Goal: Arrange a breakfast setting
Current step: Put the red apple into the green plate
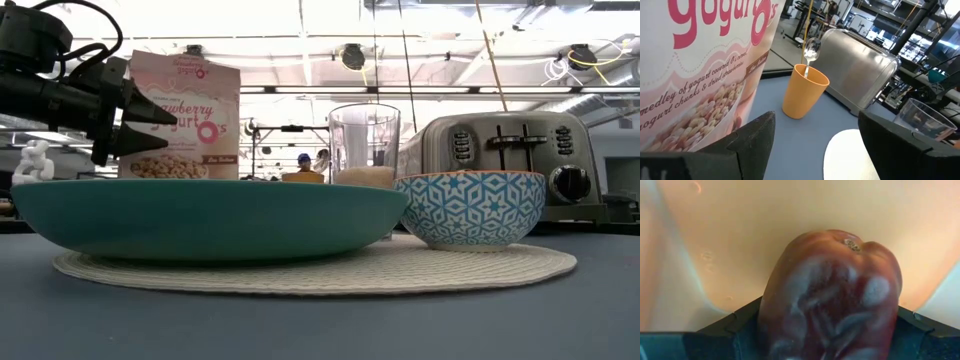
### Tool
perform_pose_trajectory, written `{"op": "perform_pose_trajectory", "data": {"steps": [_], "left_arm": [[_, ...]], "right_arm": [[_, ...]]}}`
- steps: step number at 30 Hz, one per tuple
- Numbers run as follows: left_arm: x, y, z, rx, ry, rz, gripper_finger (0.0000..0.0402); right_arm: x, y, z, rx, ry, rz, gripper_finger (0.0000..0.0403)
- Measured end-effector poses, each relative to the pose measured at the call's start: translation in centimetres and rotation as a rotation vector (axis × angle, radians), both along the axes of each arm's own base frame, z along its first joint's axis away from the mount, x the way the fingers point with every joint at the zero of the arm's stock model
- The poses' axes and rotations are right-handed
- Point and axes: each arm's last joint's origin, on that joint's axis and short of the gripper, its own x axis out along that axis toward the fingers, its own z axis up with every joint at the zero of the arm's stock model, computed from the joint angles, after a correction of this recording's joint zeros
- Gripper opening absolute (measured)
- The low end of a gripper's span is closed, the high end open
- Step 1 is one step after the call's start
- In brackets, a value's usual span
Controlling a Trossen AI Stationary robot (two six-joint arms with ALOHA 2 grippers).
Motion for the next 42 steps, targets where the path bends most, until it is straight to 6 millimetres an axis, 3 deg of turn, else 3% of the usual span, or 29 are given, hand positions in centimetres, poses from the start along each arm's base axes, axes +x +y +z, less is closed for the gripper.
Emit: {"op": "perform_pose_trajectory", "data": {"steps": [26,42], "left_arm": [[0.0,0.0,0.0,-0.013,-0.008,0.002,0.0287],[0.0,0.0,0.0,-0.011,-0.015,0.002,0.0287]], "right_arm": [[-0.4,-0.9,3.3,0.068,-0.047,-0.083,0.0286],[0.2,-1.5,4.0,0.071,-0.051,-0.134,0.0286]]}}
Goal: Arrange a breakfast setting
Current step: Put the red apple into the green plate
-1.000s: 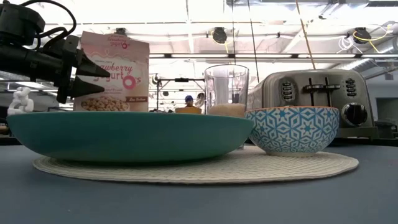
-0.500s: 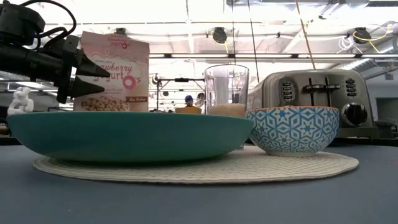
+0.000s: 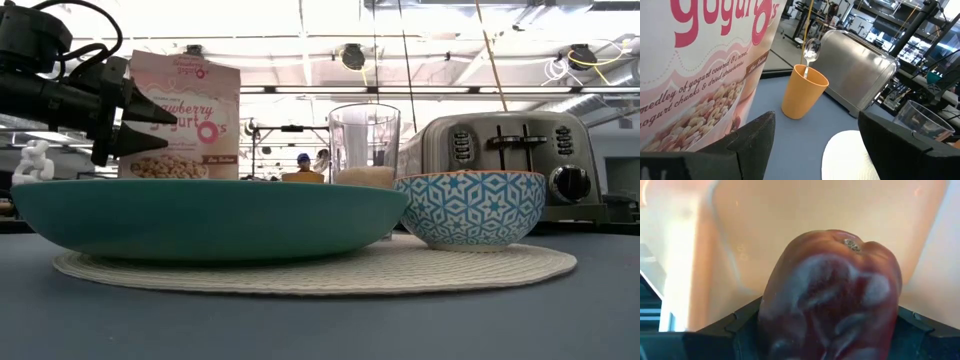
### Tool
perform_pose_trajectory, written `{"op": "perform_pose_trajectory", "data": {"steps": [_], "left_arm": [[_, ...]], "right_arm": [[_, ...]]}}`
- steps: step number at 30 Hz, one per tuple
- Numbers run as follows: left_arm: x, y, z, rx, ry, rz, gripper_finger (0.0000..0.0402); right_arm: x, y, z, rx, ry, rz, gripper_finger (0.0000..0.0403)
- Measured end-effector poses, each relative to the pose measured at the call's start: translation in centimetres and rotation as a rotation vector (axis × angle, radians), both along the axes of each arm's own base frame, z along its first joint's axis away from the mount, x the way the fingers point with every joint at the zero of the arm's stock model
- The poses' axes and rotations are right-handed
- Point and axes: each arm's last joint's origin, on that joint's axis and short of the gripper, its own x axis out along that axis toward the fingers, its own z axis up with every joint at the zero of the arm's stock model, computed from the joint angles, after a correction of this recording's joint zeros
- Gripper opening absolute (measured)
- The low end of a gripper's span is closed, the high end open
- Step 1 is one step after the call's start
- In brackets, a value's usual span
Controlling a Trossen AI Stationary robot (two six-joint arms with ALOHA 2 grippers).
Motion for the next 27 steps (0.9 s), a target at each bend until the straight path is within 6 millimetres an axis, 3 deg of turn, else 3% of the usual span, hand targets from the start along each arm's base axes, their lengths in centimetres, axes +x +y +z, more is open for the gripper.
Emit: {"op": "perform_pose_trajectory", "data": {"steps": [11,27], "left_arm": [[0.0,0.0,0.0,0.000,-0.001,0.000,0.0287],[0.0,0.0,0.0,0.001,-0.001,0.000,0.0287]], "right_arm": [[0.2,-0.4,0.6,0.035,0.035,-0.021,0.0286],[-0.6,-2.1,4.1,0.067,0.017,-0.222,0.0286]]}}
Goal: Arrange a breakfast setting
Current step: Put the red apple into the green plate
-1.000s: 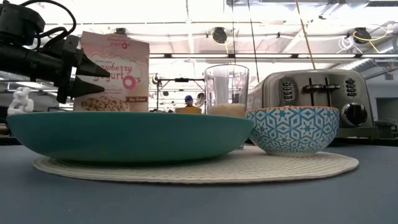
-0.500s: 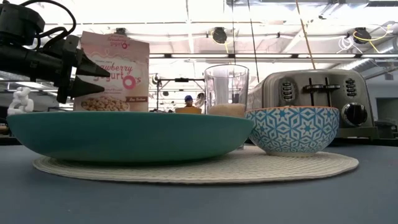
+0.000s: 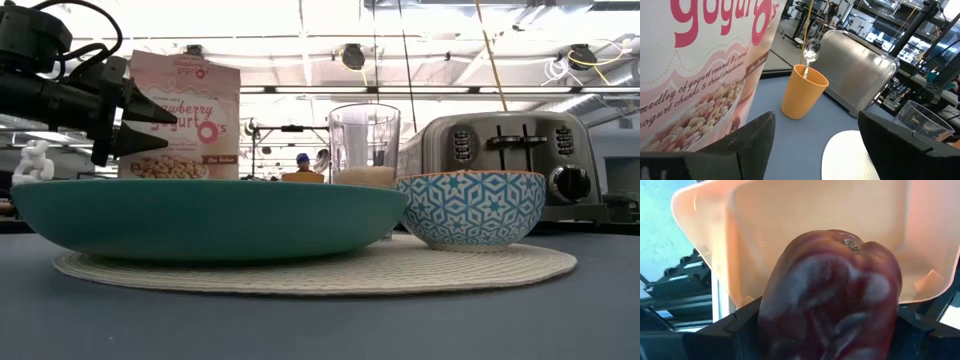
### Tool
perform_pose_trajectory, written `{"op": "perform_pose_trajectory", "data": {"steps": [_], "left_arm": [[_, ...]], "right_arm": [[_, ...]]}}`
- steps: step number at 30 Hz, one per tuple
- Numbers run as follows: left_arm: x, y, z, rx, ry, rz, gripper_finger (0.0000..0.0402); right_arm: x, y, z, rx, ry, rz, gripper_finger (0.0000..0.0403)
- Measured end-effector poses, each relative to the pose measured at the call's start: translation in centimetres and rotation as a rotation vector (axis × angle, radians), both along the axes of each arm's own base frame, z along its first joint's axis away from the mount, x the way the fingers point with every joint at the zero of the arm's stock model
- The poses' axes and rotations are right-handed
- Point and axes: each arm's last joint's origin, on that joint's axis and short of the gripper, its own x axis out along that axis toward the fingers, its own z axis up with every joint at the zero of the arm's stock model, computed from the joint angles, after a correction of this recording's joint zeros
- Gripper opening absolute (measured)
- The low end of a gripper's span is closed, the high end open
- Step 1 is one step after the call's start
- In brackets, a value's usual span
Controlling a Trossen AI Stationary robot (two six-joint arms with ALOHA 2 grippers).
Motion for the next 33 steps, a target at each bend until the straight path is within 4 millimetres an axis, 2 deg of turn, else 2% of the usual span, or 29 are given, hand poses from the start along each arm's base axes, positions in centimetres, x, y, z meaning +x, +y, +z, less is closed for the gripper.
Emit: {"op": "perform_pose_trajectory", "data": {"steps": [20,33], "left_arm": [[0.0,0.0,0.1,-0.011,-0.019,0.000,0.0287],[0.3,-0.5,1.3,0.089,-0.099,-0.155,0.0287]], "right_arm": [[2.9,-1.8,0.1,-0.017,-0.044,-0.127,0.0286],[5.3,-2.8,0.2,0.049,-0.095,-0.185,0.0286]]}}
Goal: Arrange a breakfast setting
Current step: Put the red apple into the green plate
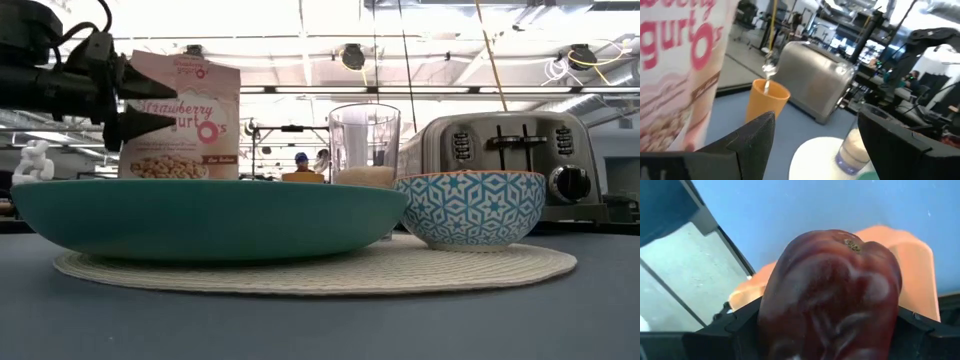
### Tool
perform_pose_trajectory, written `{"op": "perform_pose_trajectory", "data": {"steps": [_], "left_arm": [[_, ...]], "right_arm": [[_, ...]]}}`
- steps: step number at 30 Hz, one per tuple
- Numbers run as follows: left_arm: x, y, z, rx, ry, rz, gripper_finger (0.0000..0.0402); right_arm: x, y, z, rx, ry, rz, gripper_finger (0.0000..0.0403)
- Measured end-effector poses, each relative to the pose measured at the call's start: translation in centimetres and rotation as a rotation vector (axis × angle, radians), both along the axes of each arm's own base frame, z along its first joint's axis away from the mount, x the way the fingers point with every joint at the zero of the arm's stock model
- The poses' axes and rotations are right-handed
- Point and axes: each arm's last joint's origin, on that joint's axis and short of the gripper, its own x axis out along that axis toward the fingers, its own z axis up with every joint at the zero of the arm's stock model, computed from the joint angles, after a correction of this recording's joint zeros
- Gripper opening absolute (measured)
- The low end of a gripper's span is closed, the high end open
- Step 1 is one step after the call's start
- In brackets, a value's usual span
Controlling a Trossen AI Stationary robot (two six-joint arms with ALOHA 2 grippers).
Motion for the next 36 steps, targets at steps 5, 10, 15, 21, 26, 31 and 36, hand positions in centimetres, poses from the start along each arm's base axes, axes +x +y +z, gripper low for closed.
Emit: {"op": "perform_pose_trajectory", "data": {"steps": [5,10,15,21,26,31,36], "left_arm": [[0.1,-0.4,0.1,0.018,-0.004,-0.041,0.0287],[0.3,-0.9,0.1,0.018,-0.004,-0.085,0.0287],[0.3,-1.1,0.1,0.018,-0.004,-0.111,0.0287],[0.4,-1.4,0.1,0.018,-0.004,-0.136,0.0287],[0.4,-1.6,0.1,0.019,-0.004,-0.149,0.0287],[0.4,-1.7,0.1,0.024,-0.003,-0.159,0.0287],[0.5,-1.8,0.1,0.024,-0.003,-0.170,0.0287]], "right_arm": [[1.0,-0.4,0.1,0.034,-0.038,-0.010,0.0286],[2.0,-0.8,0.1,0.065,-0.074,-0.028,0.0286],[3.1,-1.2,0.2,0.097,-0.117,-0.042,0.0286],[4.6,-1.9,0.5,0.145,-0.195,-0.044,0.0286],[5.7,-2.6,0.6,0.172,-0.254,-0.040,0.0286],[6.6,-3.3,0.7,0.183,-0.296,-0.037,0.0286],[7.4,-3.9,0.9,0.199,-0.342,-0.045,0.0286]]}}
